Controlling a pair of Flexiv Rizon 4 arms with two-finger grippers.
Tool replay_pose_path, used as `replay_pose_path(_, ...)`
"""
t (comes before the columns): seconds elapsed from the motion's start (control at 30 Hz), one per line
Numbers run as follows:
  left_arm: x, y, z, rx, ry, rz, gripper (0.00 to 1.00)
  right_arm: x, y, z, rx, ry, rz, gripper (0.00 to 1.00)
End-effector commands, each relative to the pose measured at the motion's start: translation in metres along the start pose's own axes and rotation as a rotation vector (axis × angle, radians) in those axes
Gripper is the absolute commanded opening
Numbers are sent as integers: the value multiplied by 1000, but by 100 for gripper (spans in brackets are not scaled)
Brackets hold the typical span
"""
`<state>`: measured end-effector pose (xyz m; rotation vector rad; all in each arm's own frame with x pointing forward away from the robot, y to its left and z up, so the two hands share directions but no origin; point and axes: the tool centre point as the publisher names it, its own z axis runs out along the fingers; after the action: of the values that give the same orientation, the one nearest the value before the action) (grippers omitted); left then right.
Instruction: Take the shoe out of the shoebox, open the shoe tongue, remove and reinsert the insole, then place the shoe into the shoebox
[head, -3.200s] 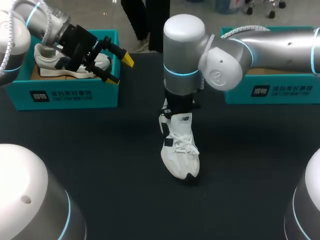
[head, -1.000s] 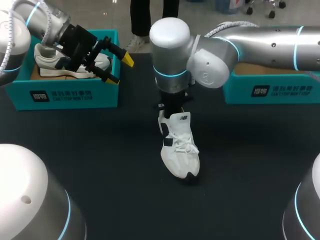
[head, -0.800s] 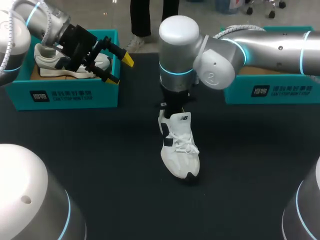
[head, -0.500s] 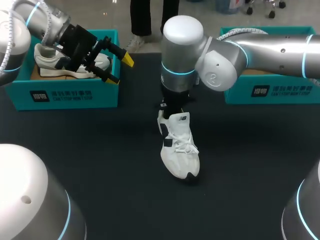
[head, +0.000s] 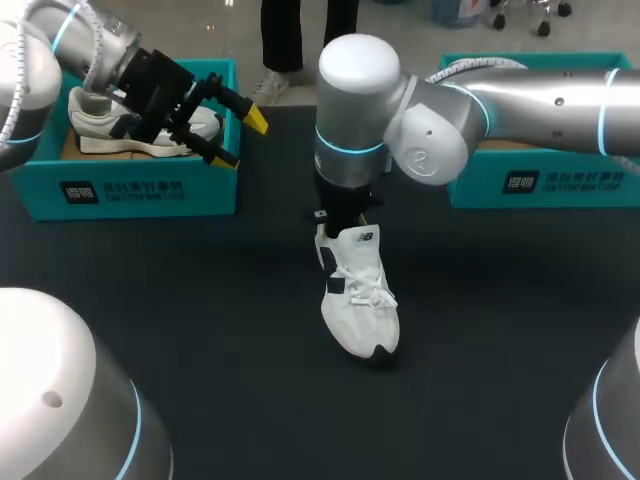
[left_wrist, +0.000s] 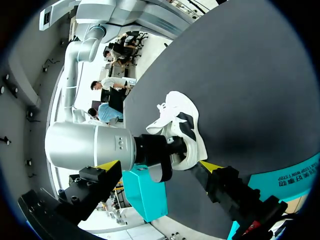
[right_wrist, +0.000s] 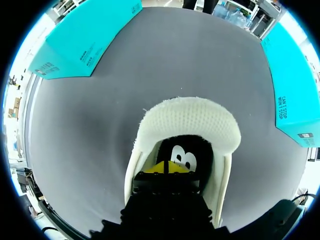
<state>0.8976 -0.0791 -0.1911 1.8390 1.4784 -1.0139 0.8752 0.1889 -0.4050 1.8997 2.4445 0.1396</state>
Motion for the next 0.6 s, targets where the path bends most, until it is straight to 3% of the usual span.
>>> replay_pose_path(0.03, 0, 0, 0, 1, 3, 1, 100, -1, -5, -9, -8, -32, 13, 0)
replay_pose_path(0.27, 0, 0, 0, 1, 3, 1, 100, -15, -10, -30, -56, -97, 41, 0)
replay_pose_path(0.6, 0, 0, 0, 1, 3, 1, 100, -29, -14, -18, -64, -140, 55, 0)
